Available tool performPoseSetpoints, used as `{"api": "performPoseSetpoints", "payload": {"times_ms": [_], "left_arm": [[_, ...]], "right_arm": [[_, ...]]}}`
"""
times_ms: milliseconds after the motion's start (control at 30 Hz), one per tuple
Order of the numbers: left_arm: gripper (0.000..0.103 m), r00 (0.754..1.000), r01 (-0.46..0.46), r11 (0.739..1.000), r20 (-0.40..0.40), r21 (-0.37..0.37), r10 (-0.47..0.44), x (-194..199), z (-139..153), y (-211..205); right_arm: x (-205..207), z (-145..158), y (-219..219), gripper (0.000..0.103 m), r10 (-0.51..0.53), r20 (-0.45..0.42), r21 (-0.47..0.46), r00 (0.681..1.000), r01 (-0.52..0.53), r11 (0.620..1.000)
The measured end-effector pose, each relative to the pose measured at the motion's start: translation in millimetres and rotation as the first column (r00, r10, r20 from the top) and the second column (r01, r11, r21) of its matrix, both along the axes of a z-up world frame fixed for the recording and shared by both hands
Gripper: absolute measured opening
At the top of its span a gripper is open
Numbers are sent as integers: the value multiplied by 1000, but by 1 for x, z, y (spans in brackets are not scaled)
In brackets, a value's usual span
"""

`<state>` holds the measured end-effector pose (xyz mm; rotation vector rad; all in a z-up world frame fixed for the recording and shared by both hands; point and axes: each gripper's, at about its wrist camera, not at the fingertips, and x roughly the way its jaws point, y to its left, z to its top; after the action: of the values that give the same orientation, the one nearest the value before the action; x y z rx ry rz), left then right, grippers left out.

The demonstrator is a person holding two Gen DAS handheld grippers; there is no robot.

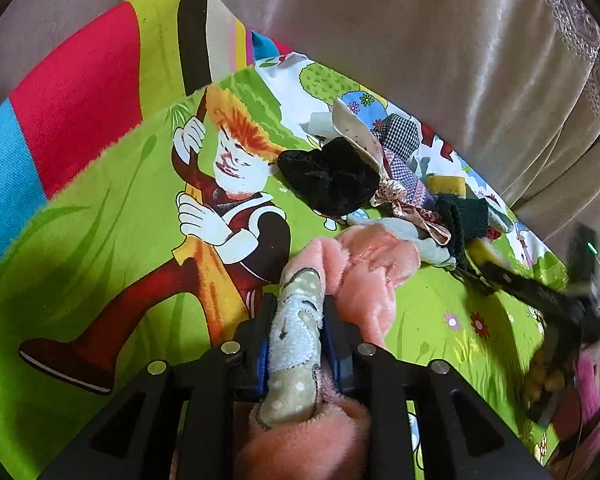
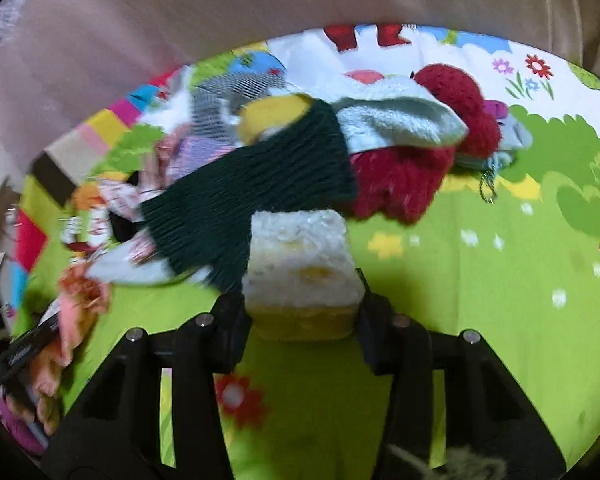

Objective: Organize soft objects
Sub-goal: 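Grasp the pink fuzzy slipper with the left tool while the right tool grasps the yellow sponge, then carry the slipper and sponge to the purple box and open both tools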

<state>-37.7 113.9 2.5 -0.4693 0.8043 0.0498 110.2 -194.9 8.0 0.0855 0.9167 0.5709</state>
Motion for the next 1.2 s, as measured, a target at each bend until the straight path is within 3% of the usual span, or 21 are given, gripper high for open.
{"api": "performPoseSetpoints", "payload": {"times_ms": [100, 167, 367, 567, 667, 733, 767, 800, 933, 1067, 1200], "left_arm": [[26, 1000, 3, 1000, 2, 0, -3, 0, 0, 0], [27, 1000, 5, 1000, 3, 1, -5, 0, 0, 0], [28, 1000, 5, 1000, 3, 2, -5, 1, 0, -1], [30, 1000, 7, 1000, 0, 4, -7, 1, 0, -2], [31, 1000, 16, 1000, 0, 9, -16, 1, 0, -3], [29, 1000, 22, 998, -12, 55, -22, 2, 2, -9], [19, 999, 33, 996, -21, 78, -31, 1, 3, -13], [16, 998, 58, 994, -26, 96, -56, -2, 4, -21], [14, 996, 94, 993, -12, 67, -93, -35, 8, -47], [14, 988, 155, 983, -28, 97, -153, -69, 10, -77], [14, 985, 170, 982, -14, 82, -170, -92, 26, -81]], "right_arm": [[-42, 11, -11, 49, 10, 69, 7, 998, -11, 1000], [-76, 15, -22, 49, -5, 113, -66, 994, 13, 998], [-118, 16, -46, 49, -36, 122, -158, 992, 55, 986], [-126, 2, -58, 49, -80, 90, -136, 993, 92, 986], [-130, 5, -58, 50, -83, 126, -131, 989, 100, 986], [-131, 2, -54, 50, -75, 132, -155, 988, 95, 983], [-132, 2, -52, 50, -67, 130, -163, 989, 88, 983], [-132, 2, -51, 50, -62, 130, -171, 990, 84, 982], [-131, 2, -56, 50, -81, 131, -155, 988, 101, 983], [-130, 2, -61, 50, -101, 123, -138, 987, 117, 983], [-133, 5, -62, 50, -111, 135, -135, 985, 129, 982]]}}
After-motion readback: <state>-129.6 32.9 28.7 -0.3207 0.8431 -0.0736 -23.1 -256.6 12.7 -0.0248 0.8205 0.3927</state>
